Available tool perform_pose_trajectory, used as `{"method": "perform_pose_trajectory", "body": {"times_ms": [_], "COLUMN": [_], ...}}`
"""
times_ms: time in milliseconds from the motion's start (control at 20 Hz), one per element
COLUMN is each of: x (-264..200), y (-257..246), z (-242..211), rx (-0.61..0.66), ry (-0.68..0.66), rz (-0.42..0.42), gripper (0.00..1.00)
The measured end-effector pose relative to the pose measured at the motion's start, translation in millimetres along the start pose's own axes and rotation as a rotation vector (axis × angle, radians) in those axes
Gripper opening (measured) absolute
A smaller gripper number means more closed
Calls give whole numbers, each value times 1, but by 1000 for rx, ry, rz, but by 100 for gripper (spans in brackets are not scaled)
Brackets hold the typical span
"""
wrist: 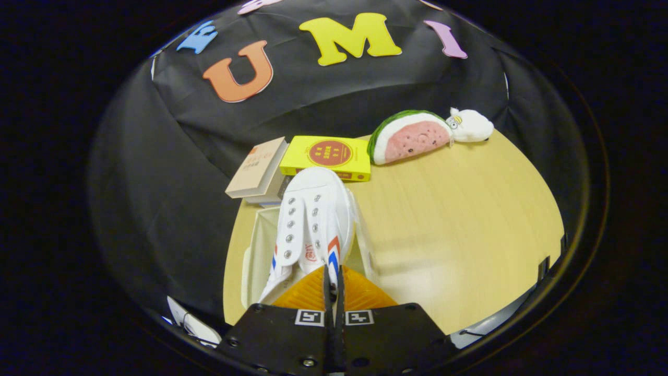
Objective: Open the storage box then place both shoes into the box .Put the left shoe in first, then the right shoe, with the right side of both shoes facing outward in a uniform manner.
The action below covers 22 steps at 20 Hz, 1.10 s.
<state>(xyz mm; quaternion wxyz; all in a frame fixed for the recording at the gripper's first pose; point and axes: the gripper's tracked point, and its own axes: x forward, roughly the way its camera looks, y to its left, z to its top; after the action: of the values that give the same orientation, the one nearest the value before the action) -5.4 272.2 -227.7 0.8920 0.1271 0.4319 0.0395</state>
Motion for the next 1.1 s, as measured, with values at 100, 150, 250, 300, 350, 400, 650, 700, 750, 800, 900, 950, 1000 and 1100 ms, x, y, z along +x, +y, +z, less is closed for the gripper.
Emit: {"method": "perform_pose_trajectory", "body": {"times_ms": [100,150,250,300,350,400,650,700,750,800,900,950,1000,1100], "x": [10,14,20,23,26,28,36,39,37,36,32,28,24,16], "y": [-2,-4,-6,-8,-8,-10,-13,-13,-8,-4,-4,-2,-2,-6], "z": [-12,-17,-25,-28,-29,-29,-35,-35,-35,-32,-27,-26,-25,-21], "rx": [-36,-52,-70,-72,-69,-61,-78,-73,-71,-83,-109,-108,-105,-105], "ry": [4,6,13,14,13,15,21,27,18,-1,-21,-26,-34,-58], "rz": [-37,-50,-70,-76,-81,-89,-108,-107,-87,-76,-68,-58,-51,-48], "gripper": [0,0,0,0,0,0,0,0,0,14,30,39,48,66]}}
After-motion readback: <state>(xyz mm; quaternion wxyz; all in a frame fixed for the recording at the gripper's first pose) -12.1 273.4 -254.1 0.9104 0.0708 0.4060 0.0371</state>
